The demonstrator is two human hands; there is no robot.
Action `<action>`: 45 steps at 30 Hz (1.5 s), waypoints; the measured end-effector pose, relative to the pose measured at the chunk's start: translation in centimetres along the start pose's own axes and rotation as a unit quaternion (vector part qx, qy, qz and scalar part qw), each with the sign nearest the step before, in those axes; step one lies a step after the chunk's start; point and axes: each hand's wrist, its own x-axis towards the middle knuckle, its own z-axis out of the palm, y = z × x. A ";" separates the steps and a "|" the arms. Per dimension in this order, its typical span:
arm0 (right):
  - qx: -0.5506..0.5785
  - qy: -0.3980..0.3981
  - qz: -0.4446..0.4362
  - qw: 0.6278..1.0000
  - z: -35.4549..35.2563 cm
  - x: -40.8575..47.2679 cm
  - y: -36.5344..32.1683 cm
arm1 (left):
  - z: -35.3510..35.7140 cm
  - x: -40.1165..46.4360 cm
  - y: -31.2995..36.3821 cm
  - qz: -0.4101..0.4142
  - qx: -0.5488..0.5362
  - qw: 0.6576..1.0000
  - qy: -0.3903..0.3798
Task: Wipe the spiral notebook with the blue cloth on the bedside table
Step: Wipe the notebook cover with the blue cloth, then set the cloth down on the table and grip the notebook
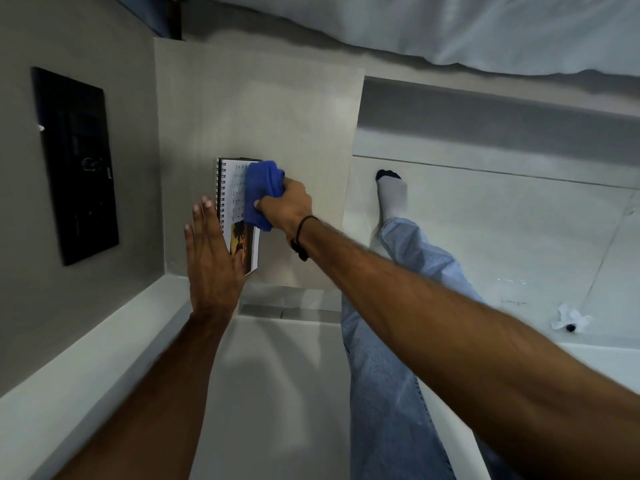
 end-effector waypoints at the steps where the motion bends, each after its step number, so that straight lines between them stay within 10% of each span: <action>1: -0.008 0.008 -0.013 1.000 0.2 -0.2 0.0 | 0.0 0.0 0.0 0.004 0.003 1.000 0.001; 15: -0.231 -0.034 -0.077 0.969 0.8 0.9 1.0 | -0.3 -0.1 0.3 0.015 0.009 1.000 0.008; 29: 0.182 -0.216 0.099 0.954 -2.5 -0.7 -1.4 | -0.5 0.0 0.6 0.024 0.008 1.000 0.016; 32: 0.225 -0.157 0.091 0.957 -4.9 0.6 -2.2 | -0.3 0.0 0.3 0.025 0.014 0.999 0.014; 35: 0.066 -0.028 0.012 0.997 -7.3 3.4 -4.1 | -0.1 0.1 0.0 0.016 -0.001 1.000 0.000; 38: -0.107 -0.064 0.006 0.992 -9.0 5.4 -6.7 | 0.0 0.2 -0.1 0.012 0.005 1.000 -0.004; 45: -0.452 -0.143 -0.025 0.880 -7.7 9.3 -13.7 | 0.5 0.0 0.3 -0.004 0.021 0.999 0.036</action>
